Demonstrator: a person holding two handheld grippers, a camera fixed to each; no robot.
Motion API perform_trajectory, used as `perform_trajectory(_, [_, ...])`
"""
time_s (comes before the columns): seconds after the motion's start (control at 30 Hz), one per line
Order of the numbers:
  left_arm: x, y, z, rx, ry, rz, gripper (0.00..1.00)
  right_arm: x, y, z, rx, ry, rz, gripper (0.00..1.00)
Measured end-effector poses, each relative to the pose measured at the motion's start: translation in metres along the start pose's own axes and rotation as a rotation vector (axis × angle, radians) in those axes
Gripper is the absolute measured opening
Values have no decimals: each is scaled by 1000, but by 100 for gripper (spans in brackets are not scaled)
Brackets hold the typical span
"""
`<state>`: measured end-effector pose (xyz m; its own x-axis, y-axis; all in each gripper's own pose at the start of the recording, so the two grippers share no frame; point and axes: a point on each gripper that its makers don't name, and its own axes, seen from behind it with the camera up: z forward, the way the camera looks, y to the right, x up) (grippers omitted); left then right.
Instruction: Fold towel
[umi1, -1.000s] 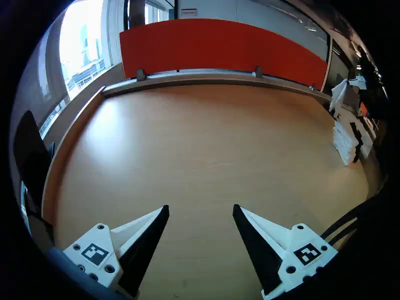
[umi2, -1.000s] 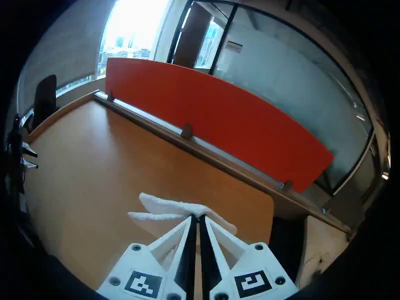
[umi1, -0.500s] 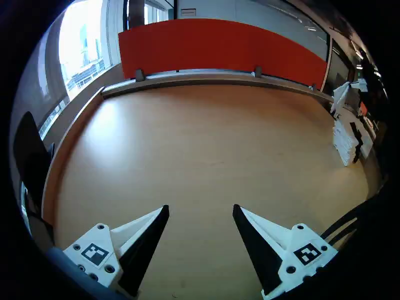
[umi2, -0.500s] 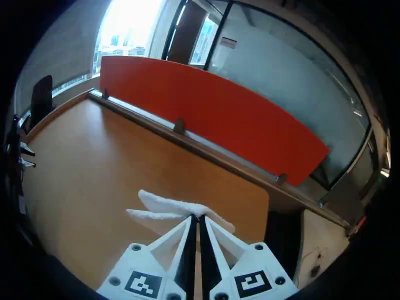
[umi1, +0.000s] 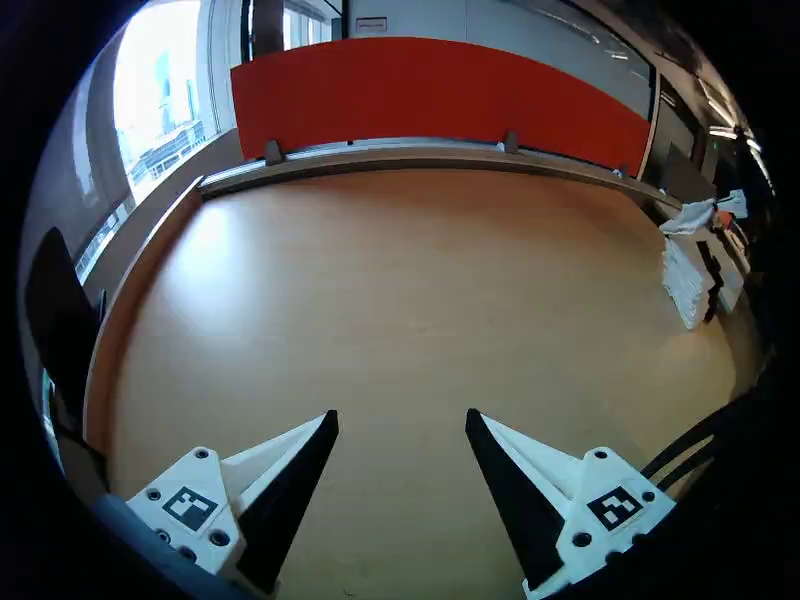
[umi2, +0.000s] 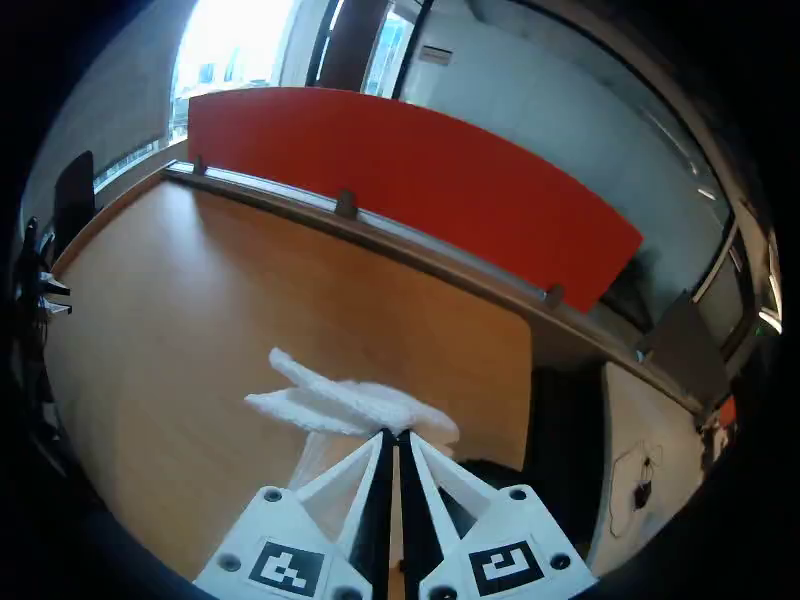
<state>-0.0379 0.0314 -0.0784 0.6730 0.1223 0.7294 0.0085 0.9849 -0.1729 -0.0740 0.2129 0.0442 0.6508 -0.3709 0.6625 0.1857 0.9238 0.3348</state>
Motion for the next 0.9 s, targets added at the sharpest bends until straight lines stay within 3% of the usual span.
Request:
perform_trajectory(0.37, [-1, 1, -1, -3, -2, 10, 95, -73, 4, -10, -28, -105, 48, 4])
perform_trajectory(0.9, [-5, -4, -6, 2, -7, 19, 95, -114, 6, -11, -46, -170, 93, 4])
